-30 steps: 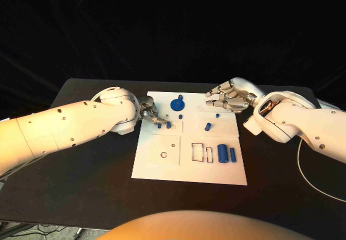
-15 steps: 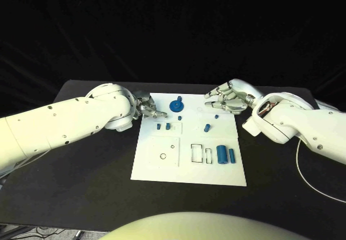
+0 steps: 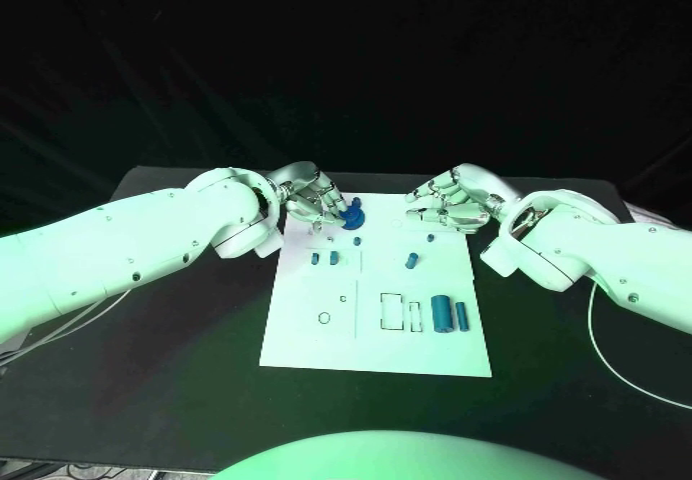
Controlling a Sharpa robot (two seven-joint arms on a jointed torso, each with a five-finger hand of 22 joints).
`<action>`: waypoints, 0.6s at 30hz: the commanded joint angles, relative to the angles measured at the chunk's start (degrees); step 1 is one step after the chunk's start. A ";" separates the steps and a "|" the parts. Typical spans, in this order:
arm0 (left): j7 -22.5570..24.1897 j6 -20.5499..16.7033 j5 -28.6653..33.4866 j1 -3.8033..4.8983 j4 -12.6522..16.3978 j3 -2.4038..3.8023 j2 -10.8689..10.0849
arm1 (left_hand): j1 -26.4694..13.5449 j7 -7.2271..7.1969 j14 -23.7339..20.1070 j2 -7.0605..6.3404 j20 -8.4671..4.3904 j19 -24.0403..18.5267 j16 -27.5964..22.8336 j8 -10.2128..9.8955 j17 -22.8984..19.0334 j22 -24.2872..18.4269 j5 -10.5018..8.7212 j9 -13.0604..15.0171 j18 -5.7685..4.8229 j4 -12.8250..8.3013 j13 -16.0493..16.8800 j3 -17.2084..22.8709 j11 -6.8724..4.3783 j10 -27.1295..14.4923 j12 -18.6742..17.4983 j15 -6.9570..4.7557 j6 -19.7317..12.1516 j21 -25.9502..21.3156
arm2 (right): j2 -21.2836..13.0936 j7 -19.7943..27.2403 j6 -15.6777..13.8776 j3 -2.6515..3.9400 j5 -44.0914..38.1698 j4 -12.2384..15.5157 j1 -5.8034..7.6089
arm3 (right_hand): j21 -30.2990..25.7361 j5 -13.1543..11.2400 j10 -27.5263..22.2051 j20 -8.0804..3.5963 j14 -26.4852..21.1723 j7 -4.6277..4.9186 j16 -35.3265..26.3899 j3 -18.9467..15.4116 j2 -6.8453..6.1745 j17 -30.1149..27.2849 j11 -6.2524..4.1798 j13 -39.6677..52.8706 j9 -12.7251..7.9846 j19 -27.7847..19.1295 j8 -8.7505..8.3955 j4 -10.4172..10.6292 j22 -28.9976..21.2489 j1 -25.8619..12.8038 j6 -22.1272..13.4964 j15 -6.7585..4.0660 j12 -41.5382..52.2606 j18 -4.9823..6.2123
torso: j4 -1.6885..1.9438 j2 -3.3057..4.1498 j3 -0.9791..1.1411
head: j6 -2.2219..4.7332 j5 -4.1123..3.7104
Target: Assemble the parts on the task board
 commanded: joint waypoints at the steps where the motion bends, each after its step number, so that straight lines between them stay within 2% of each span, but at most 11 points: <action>1: 8.14 -0.63 -8.57 -0.21 -1.61 -0.35 1.32 | 0.28 -0.77 0.15 -0.86 0.25 0.50 -0.42 -2.10 -1.98 -0.68 -0.20 -2.85 1.17 -0.74 -4.31 -0.29 0.10 2.11 -2.89 -0.07 2.30 -0.87 | 0.01 0.31 0.36 0.00 -0.12 -0.04 -0.06 | -0.26 0.28 -0.04 -0.04 2.88 0.02 -0.22 0.02 -0.06 -0.02 -0.14 -0.05 0.03 -0.37 0.25 0.31 -0.08 -0.26 0.30 0.18 0.08 0.34 | -0.05 0.03 -0.03 | 0.28 -0.18; 4: 9.11 -1.66 -12.59 -0.58 -3.18 -0.65 2.66 | 0.05 -0.75 1.11 -0.87 0.14 1.56 -0.13 -3.36 -3.12 -1.01 -0.19 -4.67 1.01 -1.00 -6.80 -0.64 -0.45 4.79 -3.97 -0.19 4.28 -1.18 | 0.04 0.36 0.33 0.00 -0.12 -0.05 -0.09 | -0.26 0.36 -0.05 -0.04 2.87 0.02 -0.24 0.06 -0.04 -0.04 -0.15 -0.04 0.03 -0.36 0.24 0.28 -0.07 -0.17 0.29 0.17 0.10 0.34 | -0.14 0.04 0.03 | 0.53 -0.30; 7: 9.61 -3.12 -16.02 -1.06 -4.27 -0.85 3.77 | 0.00 -0.58 1.91 -0.82 -0.21 2.45 0.62 -4.08 -3.46 -1.04 -0.18 -5.74 1.09 -1.26 -7.80 -0.83 -0.94 7.31 -3.87 -0.58 5.48 -1.14 | 0.07 0.41 0.29 0.00 -0.12 -0.04 -0.12 | -0.28 0.45 -0.06 -0.05 2.88 0.02 -0.23 0.12 -0.01 -0.02 -0.15 -0.04 0.03 -0.38 0.23 0.25 -0.12 -0.10 0.28 0.17 0.11 0.35 | -0.13 0.06 0.03 | 0.85 -0.47; 11: 9.21 -4.19 -19.44 -1.61 -5.12 -0.93 4.92 | -0.18 -0.62 3.29 -1.15 -0.55 3.97 2.50 -4.84 -3.28 -0.71 -0.20 -6.88 1.11 -1.62 -9.18 -1.23 -1.00 7.88 -4.73 -0.74 6.71 -0.58 | 0.10 0.46 0.25 0.00 -0.12 -0.06 -0.17 | -0.29 0.45 -0.06 -0.05 2.88 0.02 -0.23 0.12 -0.01 -0.02 -0.15 -0.04 0.03 -0.38 0.23 0.25 -0.12 -0.09 0.28 0.17 0.11 0.35 | -0.14 0.07 0.02 | 0.87 -0.59; 15: 7.69 -3.41 -22.37 -1.82 -6.37 -0.94 6.05 | -0.31 -0.57 4.47 -1.33 -0.67 5.33 4.57 -5.02 -2.78 -0.20 -0.20 -7.56 1.07 -1.92 -10.13 -1.57 -0.92 7.62 -5.39 -0.79 7.90 0.18 | 0.13 0.52 0.09 0.00 -0.11 -0.07 -0.20 | -0.31 0.57 -0.14 -0.05 2.87 0.03 -0.27 0.19 0.04 -0.08 -0.15 -0.14 0.02 -0.40 0.22 0.23 -0.17 0.00 0.27 0.16 0.03 0.35 | -0.08 0.05 0.09 | 0.90 -0.61; 18: 6.92 -1.90 -23.34 -1.89 -7.55 -0.96 6.84 | -0.49 -0.53 6.92 -1.35 -0.76 6.68 8.64 -5.33 0.43 0.48 -0.20 -8.19 1.06 -2.09 -10.84 -1.83 -0.89 7.33 -5.82 -0.83 8.36 1.14 | 0.19 0.59 -0.06 0.00 -0.14 -0.07 -0.22 | -0.33 0.65 -0.24 -0.05 2.85 0.03 -0.34 0.24 0.08 -0.18 -0.15 -0.27 0.02 -0.41 0.21 0.22 -0.20 0.05 0.26 0.16 -0.10 0.36 | -0.11 0.05 0.12 | 0.91 -0.60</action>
